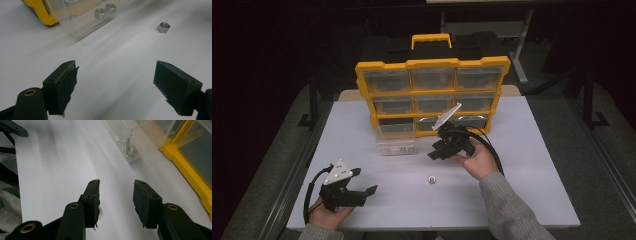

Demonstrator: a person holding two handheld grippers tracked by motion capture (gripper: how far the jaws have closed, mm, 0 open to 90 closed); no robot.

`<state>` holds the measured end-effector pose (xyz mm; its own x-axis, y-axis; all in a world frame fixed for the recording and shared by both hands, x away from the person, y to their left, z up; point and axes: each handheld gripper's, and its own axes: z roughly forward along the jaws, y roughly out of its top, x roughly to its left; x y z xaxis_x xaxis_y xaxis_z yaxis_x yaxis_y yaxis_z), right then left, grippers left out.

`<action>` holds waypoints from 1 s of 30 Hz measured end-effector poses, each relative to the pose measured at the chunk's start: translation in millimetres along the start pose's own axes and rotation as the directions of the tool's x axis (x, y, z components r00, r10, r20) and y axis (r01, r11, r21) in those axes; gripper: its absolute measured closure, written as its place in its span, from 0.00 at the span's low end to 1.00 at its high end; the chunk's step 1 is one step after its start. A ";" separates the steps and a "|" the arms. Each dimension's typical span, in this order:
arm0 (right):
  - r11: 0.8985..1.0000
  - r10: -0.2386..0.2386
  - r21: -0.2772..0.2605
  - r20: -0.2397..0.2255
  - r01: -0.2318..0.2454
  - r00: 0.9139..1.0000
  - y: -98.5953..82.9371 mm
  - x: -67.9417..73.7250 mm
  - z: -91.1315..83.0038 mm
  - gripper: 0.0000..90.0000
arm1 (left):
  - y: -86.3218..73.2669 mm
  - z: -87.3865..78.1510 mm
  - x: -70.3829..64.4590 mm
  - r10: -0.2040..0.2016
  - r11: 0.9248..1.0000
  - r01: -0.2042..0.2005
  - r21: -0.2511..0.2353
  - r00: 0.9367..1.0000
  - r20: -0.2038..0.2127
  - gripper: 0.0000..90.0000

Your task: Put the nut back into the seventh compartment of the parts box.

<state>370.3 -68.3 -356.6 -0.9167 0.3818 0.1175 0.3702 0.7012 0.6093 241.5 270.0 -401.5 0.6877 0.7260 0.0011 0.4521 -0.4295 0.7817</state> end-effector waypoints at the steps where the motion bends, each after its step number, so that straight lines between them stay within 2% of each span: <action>1: 1.000 0.010 0.004 0.003 -0.010 1.000 -1.2 1.3 0.7 0.61 | 0.0 0.0 0.0 0.000 1.000 0.000 0.000 1.000 0.000 0.20; 18: 1.000 0.002 0.027 -0.015 -0.002 1.000 -21.4 11.0 22.4 0.59 | -0.1 0.1 -0.1 0.004 1.000 -0.004 -0.005 1.000 -0.001 0.20; 30: 0.998 0.010 0.068 -0.030 -0.008 0.999 -33.0 17.2 44.1 0.62 | -0.1 -0.8 0.2 0.006 1.000 -0.006 0.003 1.000 -0.002 0.20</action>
<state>349.0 -58.3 -409.3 -0.9173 0.3702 0.1469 0.3864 0.7376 0.5538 241.1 270.6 -401.2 0.6893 0.7244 0.0065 0.4499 -0.4351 0.7799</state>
